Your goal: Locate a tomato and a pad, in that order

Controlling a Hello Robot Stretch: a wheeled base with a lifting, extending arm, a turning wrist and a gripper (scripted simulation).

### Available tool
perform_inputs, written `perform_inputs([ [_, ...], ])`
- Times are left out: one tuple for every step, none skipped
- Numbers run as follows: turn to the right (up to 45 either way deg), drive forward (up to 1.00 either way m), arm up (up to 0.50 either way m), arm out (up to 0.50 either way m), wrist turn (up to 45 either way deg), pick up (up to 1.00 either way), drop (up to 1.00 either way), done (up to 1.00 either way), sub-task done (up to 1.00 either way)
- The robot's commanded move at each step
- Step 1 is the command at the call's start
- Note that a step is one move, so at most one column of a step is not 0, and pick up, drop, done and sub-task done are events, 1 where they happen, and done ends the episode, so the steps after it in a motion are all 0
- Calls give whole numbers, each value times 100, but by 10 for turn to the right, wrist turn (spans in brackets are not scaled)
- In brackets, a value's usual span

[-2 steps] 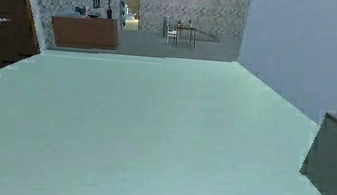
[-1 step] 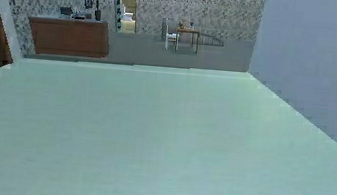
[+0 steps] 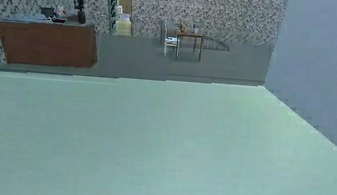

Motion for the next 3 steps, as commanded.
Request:
perform_inputs([
  [0, 100, 0, 0, 0, 0, 0, 0, 0],
  [0, 100, 0, 0, 0, 0, 0, 0, 0],
  [0, 100, 0, 0, 0, 0, 0, 0, 0],
])
